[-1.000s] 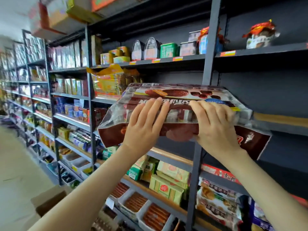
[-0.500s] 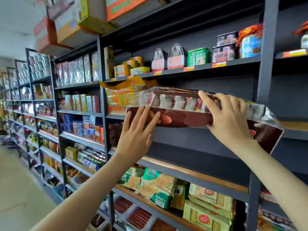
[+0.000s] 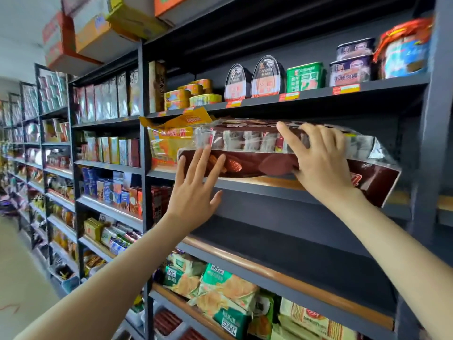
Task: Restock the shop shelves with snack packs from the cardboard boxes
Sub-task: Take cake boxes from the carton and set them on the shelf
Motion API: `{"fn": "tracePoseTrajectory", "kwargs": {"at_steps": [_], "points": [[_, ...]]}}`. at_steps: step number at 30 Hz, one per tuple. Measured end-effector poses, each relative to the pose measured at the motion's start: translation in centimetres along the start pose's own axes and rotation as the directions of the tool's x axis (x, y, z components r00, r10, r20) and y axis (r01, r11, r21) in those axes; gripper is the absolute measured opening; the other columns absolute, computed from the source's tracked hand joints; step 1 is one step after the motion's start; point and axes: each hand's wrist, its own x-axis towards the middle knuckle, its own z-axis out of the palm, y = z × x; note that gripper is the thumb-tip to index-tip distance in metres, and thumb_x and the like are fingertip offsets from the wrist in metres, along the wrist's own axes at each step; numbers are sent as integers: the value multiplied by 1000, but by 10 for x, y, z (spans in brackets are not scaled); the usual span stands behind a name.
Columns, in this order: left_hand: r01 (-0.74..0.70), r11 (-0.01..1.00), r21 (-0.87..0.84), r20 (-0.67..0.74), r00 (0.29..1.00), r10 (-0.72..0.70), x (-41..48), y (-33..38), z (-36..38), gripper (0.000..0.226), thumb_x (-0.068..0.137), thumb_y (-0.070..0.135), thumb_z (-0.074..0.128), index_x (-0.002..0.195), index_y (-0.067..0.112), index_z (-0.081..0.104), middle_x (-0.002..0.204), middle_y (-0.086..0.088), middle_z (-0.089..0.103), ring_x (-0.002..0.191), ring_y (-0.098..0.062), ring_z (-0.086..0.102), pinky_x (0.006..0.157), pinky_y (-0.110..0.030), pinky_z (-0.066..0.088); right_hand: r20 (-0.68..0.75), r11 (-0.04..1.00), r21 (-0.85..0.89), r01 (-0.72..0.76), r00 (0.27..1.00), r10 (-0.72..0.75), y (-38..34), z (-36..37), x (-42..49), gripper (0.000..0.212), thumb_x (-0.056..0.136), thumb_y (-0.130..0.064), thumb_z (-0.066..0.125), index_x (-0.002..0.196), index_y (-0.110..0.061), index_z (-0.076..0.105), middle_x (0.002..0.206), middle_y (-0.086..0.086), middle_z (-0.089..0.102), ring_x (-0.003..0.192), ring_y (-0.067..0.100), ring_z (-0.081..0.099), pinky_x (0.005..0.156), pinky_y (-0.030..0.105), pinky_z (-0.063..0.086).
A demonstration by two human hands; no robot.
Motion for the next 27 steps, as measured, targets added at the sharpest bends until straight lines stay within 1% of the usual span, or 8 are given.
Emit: {"fn": "tracePoseTrajectory", "kwargs": {"at_steps": [5,8,13,15,17,20,24,27], "points": [[-29,999,-28,-8,1000,29,14,-30,44,73,91,49,40,153,18,16,158,-19,17,146,-34,16,115,-59,18,64,999,29,-17,998,15,-17,42,17,105,50,-10,91,143,-16,42,113,23,56,101,36,46,89,43,27],[-105,992,-71,-2,994,105,25,-50,77,69,93,50,37,153,19,23,158,-18,19,145,-34,22,115,-56,22,108,1000,-4,-30,994,31,-21,71,24,104,51,-11,91,143,-16,43,114,23,55,100,39,52,90,44,27],[-225,959,-173,-20,974,225,47,-85,140,63,95,50,35,151,21,32,157,-17,24,145,-32,23,116,-48,15,257,992,-80,-101,959,119,-25,126,36,98,56,-13,89,143,-19,44,116,18,56,105,37,51,96,42,28],[-259,946,-193,-48,966,255,57,-100,165,63,94,50,35,150,22,33,156,-16,26,144,-32,24,115,-49,16,361,981,-132,-144,914,183,-26,143,47,96,65,-23,86,147,-25,37,125,15,54,113,35,48,101,42,28],[-270,943,-197,-85,962,258,67,-116,190,62,96,51,33,151,23,32,157,-15,25,145,-30,24,115,-50,16,487,968,-192,-162,841,238,-25,156,60,89,81,-36,74,152,-34,21,141,10,44,128,29,38,110,40,22],[-215,952,-220,-115,974,193,84,-141,226,61,96,50,32,151,23,32,158,-14,23,146,-29,21,115,-53,15,621,964,-226,-141,742,253,-26,176,75,84,89,-40,64,152,-38,9,151,5,32,138,25,26,114,36,15],[-202,958,-204,-118,976,181,109,-170,274,65,94,51,34,152,23,27,157,-15,25,146,-29,16,114,-56,14,669,938,-285,-200,659,344,-14,202,87,79,93,-38,59,152,-38,6,158,2,22,145,21,18,117,36,14],[-286,944,-163,-188,949,254,121,-180,301,68,95,58,30,153,22,23,158,-15,19,147,-31,14,113,-59,13,621,900,-331,-283,653,434,-2,225,92,67,96,-27,56,152,-33,19,154,0,32,141,22,30,111,35,28]]}}
